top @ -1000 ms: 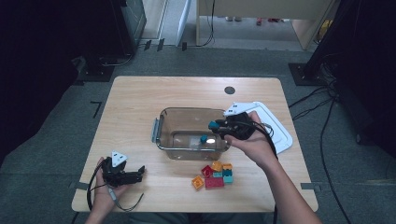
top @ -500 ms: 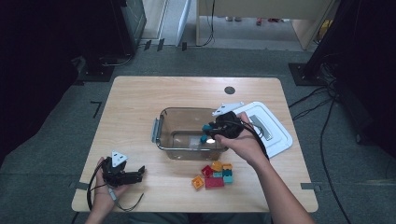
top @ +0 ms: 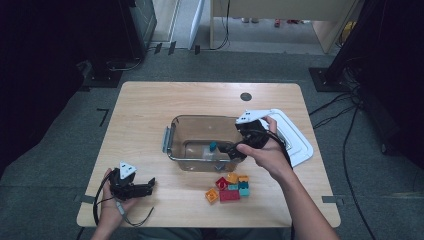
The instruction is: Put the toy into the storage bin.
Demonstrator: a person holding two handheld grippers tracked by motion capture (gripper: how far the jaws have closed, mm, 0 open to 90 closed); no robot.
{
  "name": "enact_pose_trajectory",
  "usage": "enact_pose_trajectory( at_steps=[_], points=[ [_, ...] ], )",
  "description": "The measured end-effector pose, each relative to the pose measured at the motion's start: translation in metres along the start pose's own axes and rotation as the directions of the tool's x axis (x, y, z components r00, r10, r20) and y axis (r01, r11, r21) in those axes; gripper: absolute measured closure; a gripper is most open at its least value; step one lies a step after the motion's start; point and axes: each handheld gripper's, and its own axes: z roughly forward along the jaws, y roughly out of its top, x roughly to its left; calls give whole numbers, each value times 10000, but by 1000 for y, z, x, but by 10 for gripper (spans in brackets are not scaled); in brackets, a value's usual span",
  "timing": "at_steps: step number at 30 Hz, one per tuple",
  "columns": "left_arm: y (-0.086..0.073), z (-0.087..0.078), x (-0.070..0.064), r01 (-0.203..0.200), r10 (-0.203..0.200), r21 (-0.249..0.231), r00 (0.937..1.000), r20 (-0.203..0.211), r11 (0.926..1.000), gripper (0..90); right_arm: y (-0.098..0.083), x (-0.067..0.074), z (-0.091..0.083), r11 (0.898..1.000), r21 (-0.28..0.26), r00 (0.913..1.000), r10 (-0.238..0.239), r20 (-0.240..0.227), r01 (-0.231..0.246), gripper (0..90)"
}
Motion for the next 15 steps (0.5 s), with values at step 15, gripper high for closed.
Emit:
enact_pose_trajectory(
  at_steps=[15],
  points=[
    [0,0,0,-2,2,21,10000,6,10000,0,-29,-10,-44,9989,-468,9966,51,819,-12,0]
  ],
)
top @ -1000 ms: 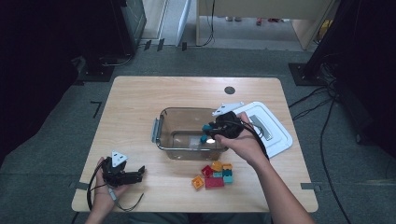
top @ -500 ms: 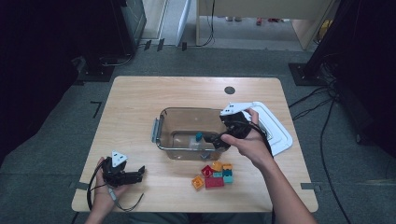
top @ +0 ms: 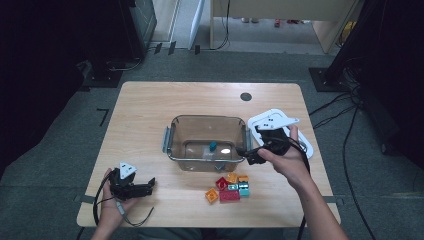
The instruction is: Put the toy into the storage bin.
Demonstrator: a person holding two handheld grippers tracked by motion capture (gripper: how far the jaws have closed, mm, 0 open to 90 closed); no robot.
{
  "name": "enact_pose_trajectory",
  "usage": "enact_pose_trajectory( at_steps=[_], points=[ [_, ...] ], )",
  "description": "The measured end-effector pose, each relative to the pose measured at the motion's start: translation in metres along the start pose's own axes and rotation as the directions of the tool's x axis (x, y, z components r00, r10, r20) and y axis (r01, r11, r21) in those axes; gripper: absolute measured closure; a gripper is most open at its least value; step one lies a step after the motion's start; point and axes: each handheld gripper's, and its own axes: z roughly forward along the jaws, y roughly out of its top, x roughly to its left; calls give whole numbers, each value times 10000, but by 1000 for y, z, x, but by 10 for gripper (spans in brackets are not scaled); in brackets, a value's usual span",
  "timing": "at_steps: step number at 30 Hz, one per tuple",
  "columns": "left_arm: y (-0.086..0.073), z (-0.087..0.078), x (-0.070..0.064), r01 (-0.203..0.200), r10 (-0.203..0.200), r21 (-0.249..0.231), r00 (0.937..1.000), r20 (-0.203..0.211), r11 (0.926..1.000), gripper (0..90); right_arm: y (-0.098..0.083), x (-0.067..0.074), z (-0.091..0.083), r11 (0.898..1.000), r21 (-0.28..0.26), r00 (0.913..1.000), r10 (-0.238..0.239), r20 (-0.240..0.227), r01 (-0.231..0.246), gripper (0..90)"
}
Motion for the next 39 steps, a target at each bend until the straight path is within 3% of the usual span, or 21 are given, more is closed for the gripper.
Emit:
enact_pose_trajectory(
  at_steps=[8,17,29,33,36,39],
  points=[
    [0,0,0,9,-9,-8,10000,-3,10000,0,-23,-2,-18,10000,-92,9995,-14,307,17,0],
    [0,0,0,3,-3,-9,10000,-3,10000,0,-50,0,-28,9997,-172,9994,159,309,-154,0],
    [0,0,0,-1,1,-3,10000,0,10000,0,-95,5,-20,9993,-4,9993,374,86,-374,6],
    [0,0,0,-6,6,0,10000,0,10000,0,-110,10,-11,9994,-2,9993,358,-72,-358,145],
    [0,0,0,-7,7,1,10000,-1,10000,0,-115,13,-5,9996,75,9994,276,-193,-275,172],
    [0,0,0,-4,4,-1,10000,-3,10000,0,-121,16,5,9998,135,9996,165,-227,-162,294]
  ],
)
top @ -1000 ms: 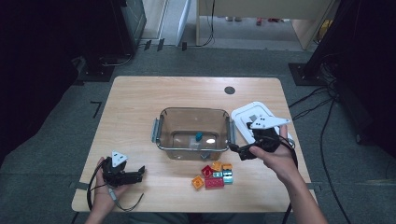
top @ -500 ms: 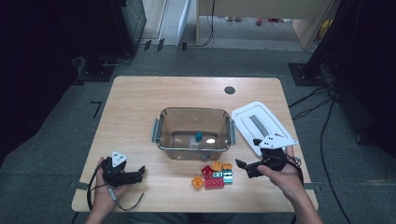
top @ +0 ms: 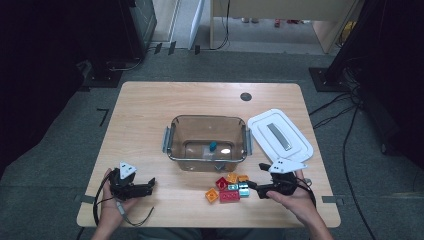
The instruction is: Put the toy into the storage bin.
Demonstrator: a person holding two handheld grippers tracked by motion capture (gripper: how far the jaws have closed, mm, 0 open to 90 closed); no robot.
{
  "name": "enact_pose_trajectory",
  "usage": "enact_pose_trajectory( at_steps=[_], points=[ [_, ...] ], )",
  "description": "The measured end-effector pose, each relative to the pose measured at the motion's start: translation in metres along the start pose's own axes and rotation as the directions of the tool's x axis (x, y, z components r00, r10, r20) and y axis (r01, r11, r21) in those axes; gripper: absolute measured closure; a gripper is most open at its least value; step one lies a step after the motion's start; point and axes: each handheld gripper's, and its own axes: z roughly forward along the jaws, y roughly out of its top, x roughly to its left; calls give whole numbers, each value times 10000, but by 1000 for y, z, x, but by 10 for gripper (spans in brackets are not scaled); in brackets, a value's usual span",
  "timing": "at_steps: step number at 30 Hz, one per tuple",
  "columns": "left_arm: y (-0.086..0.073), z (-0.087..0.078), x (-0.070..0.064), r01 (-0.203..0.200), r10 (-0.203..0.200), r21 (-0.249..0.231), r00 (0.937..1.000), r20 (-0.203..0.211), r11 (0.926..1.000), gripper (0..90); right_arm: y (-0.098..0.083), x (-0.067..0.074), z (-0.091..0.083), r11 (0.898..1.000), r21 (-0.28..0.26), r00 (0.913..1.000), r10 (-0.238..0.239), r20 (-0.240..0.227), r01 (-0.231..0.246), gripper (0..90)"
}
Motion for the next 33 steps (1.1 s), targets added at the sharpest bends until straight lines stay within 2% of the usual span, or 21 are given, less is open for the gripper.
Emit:
enact_pose_trajectory(
  at_steps=[2,4,9,13,19,26,33],
  points=[
    [0,0,0,-2,2,1,10000,3,10000,0,-3,1,7,10000,41,9998,-17,195,16,399],
    [0,0,0,-3,3,2,10000,1,10000,0,-5,2,12,9998,165,9995,-65,320,60,462],
    [0,0,0,-3,3,0,10000,2,10000,0,-11,5,25,9988,419,9992,-247,307,234,532],
    [0,0,0,-2,2,2,10000,2,10000,0,-13,8,36,9986,512,9986,-168,500,143,543],
    [0,0,0,-1,1,-1,10000,2,10000,0,-13,11,40,9991,414,9992,8,405,-25,526],
    [0,0,0,0,0,0,10000,1,10000,0,-16,14,47,9984,560,9985,-117,532,87,525],
    [0,0,0,-1,1,1,10000,2,10000,0,-23,8,44,9971,758,9970,-18,773,-40,604]
  ],
)
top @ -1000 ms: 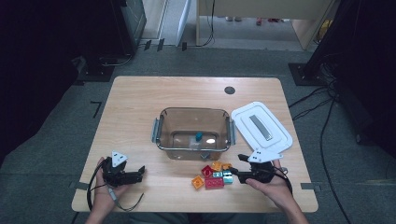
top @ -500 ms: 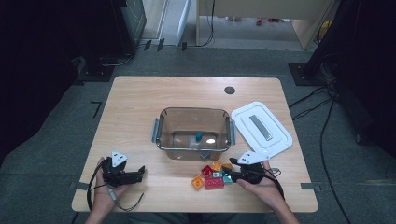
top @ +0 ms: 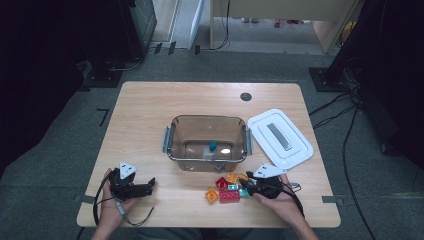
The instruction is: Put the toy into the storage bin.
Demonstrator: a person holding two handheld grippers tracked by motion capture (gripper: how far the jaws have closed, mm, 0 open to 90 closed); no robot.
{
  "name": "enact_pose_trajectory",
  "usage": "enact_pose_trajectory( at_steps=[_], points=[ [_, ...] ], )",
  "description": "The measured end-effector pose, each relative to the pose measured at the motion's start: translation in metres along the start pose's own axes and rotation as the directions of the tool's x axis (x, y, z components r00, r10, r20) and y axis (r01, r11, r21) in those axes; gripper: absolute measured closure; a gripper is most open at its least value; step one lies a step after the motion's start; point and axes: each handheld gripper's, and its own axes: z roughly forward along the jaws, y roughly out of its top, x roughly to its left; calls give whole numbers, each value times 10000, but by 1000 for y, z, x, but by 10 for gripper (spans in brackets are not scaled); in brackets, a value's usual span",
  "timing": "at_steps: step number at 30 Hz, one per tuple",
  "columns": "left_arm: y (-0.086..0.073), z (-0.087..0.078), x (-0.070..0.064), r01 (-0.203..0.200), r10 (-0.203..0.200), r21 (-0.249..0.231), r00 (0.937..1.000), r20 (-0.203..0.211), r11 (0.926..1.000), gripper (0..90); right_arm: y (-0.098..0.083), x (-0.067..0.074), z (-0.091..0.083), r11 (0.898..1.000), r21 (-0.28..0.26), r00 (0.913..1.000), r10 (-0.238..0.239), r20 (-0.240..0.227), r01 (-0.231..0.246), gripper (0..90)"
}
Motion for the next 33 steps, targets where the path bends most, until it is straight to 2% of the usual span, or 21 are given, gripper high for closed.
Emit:
enact_pose_trajectory(
  at_steps=[6,9,12,16,24,33],
  points=[
    [0,0,0,-1,1,1,10000,1,10000,0,-7,-12,-9,9997,-1,9997,258,-42,-258,662],
    [0,0,0,-2,2,2,10000,1,10000,0,-10,-19,-16,9988,-139,9989,472,9,-472,735],
    [0,0,0,1,-1,-1,10000,0,10000,0,-11,-25,-21,9970,-240,9973,733,7,-732,767],
    [0,0,0,-1,1,0,10000,0,10000,0,-13,-30,-24,9957,-198,9959,909,9,-908,772],
    [0,0,0,0,0,3,10000,2,10000,0,-12,-32,-25,9952,-132,9953,972,20,-972,773],
    [0,0,0,0,0,1,10000,1,10000,0,-8,-37,-35,9923,-339,9925,1200,233,-1192,773]
  ],
)
